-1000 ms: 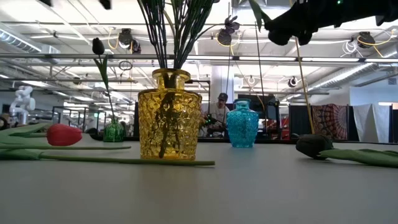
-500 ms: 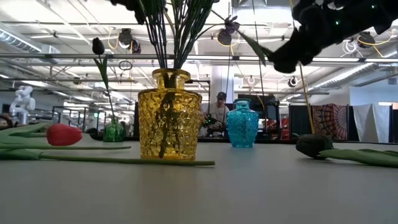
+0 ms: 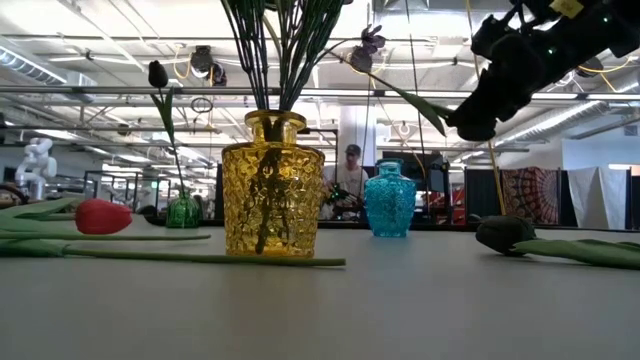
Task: Sort flowers into vase by color
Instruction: Put the bottom black flower into the green vase
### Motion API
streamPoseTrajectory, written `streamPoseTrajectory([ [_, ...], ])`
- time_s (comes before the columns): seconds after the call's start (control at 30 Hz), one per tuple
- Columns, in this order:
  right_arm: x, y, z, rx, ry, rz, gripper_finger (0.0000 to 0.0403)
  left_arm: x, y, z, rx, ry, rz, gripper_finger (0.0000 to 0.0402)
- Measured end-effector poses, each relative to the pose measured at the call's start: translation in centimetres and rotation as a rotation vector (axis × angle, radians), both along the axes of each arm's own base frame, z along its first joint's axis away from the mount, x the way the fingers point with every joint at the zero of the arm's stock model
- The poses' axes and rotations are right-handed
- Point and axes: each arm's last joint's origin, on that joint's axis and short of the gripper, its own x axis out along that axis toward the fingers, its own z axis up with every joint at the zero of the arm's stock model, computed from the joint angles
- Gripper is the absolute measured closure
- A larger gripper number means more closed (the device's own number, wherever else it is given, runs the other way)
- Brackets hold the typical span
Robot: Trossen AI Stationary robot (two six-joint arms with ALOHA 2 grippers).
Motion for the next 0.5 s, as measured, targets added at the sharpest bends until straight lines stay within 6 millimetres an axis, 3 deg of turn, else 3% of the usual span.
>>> streamPoseTrajectory([
  [0.33, 0.1, 0.0, 0.1, 0.02, -0.02, -0.011, 0.0403, 5.6, -0.3, -3.2, 0.195, 0.304, 0.03, 0.0251],
  [0.5, 0.0, 0.1, 0.0, 0.066, -0.023, -0.012, 0.0403, 7.0, 0.0, -3.7, 0.265, 0.349, 0.037, 0.0251],
])
